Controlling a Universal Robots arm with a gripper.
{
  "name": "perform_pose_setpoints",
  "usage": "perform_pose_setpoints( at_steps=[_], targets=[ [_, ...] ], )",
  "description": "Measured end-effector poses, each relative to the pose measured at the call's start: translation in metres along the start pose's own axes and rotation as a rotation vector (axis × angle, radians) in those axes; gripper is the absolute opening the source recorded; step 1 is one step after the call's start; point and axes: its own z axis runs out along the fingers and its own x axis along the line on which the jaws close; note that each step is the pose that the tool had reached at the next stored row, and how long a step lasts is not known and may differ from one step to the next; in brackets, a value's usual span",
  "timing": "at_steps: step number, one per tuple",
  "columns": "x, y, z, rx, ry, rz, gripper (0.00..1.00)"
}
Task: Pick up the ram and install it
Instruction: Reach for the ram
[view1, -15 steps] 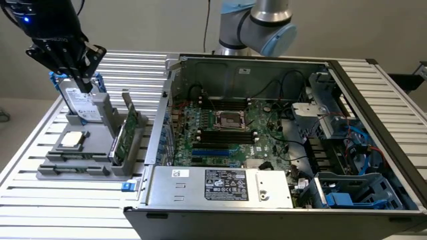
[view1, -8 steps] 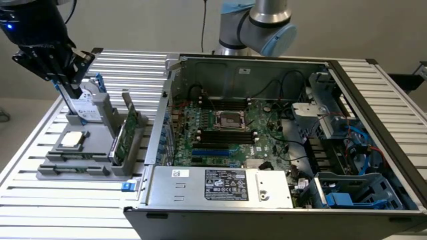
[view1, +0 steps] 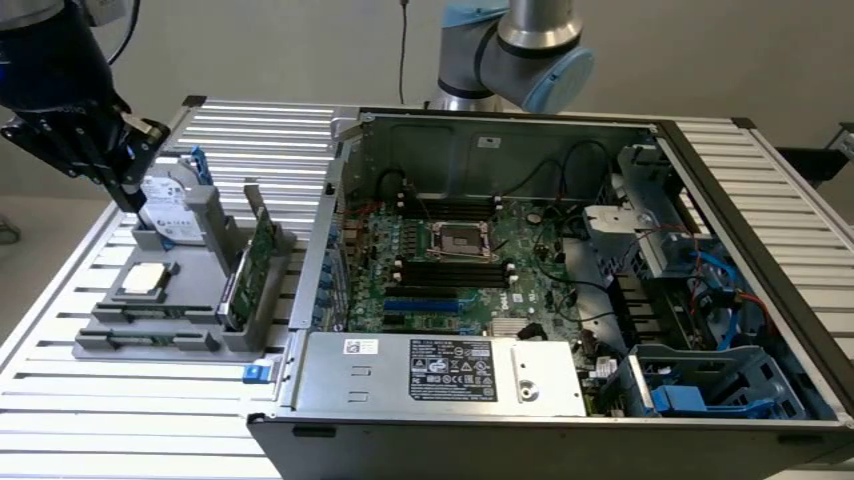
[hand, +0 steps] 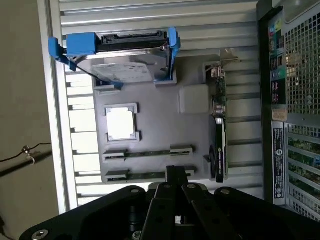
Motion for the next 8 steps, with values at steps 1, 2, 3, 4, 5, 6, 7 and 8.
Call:
perform_pose_setpoints(
  at_steps=[1,2,3,4,5,6,7,8],
  targets=[
    [0.0014,-0.0020,0.0008,0.0004,0.0017,0.000,0.11],
    [0.0027,-0.0040,0.0017,0.0007,0.0033,0.000,0.11],
    [0.0040,-0.0062,0.0027,0.0008,0.0050,0.000,0.11],
    [0.0053,-0.0084,0.0037,0.0009,0.0068,0.000,0.11],
    [0.0067,-0.0102,0.0043,0.0016,0.0086,0.000,0.11],
    [0.0074,-0.0104,0.0045,0.0016,0.0090,0.001,0.11],
    [0.0073,-0.0104,0.0045,0.0016,0.0091,0.001,0.11],
    [0.0073,-0.0105,0.0045,0.0016,0.0092,0.000,0.11]
  ],
)
